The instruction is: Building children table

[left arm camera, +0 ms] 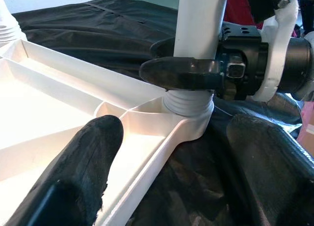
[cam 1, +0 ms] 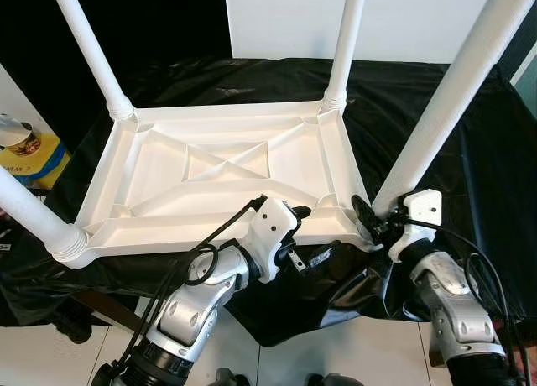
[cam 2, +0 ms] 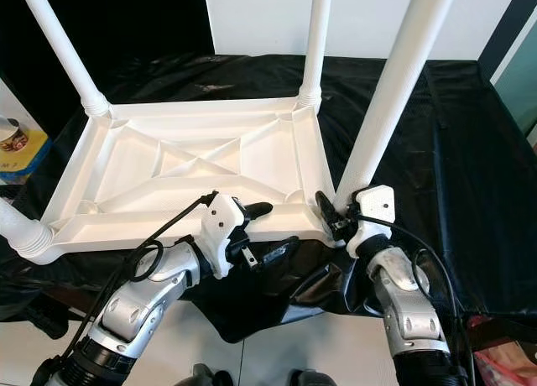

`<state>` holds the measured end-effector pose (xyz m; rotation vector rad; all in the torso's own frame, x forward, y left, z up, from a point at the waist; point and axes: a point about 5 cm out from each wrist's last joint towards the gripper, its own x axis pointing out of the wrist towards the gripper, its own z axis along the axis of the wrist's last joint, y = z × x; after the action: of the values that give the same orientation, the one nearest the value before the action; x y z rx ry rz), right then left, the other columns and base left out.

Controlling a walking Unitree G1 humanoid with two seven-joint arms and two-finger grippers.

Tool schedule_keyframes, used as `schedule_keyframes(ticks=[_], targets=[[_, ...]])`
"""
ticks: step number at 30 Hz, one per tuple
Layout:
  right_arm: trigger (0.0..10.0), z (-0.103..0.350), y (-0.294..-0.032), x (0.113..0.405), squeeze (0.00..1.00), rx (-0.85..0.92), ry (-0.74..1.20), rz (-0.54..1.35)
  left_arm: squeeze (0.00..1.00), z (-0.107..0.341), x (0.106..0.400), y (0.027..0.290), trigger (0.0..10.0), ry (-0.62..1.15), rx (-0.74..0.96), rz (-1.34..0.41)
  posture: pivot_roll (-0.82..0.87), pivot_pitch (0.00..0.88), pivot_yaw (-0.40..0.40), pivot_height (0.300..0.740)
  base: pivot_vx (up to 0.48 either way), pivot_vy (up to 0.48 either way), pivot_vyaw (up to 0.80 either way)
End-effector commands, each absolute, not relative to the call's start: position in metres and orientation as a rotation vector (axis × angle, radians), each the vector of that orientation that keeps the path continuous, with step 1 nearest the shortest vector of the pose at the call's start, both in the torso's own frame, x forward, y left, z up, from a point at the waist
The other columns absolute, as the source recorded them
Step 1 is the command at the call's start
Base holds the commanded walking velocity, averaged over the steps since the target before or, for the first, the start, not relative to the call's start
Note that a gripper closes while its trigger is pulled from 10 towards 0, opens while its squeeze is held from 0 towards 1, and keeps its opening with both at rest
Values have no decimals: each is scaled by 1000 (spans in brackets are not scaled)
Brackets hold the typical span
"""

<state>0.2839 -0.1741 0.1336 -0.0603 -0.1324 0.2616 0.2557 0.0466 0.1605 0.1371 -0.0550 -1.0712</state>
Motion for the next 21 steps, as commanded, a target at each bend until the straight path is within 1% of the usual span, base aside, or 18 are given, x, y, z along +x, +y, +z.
schedule_keyframes(ticks=[1,5,6,9,12,14,18,21], targets=[[10000,113,-175,281,0,-34,-27,175,0,159,252,47,10000,-44,137,-1079,-96,131,10,740,0,0,0],[10000,109,-172,280,0,-32,-12,76,0,159,252,46,10000,-43,136,-1079,-95,127,6,740,0,0,0],[10000,109,-172,280,0,-32,-12,76,0,159,252,46,10000,-43,136,-1079,-95,127,6,740,0,0,0],[10000,103,-168,277,0,-17,10,-52,0,158,251,46,10000,-44,136,-1081,-91,124,2,740,0,0,0],[10000,102,-166,275,0,-17,14,-98,0,158,251,46,10000,-44,135,-1082,-91,124,2,740,0,0,0],[10000,99,-160,272,0,5,31,-169,0,159,251,45,10000,-44,135,-1083,-86,124,-1,740,0,0,0],[10000,100,-151,271,0,39,26,-165,0,158,250,45,10000,-42,134,-1085,-89,122,0,740,0,0,0],[10000,100,-151,271,0,42,28,-165,0,158,250,45,10000,-41,134,-1087,-88,120,-1,740,0,0,0]])
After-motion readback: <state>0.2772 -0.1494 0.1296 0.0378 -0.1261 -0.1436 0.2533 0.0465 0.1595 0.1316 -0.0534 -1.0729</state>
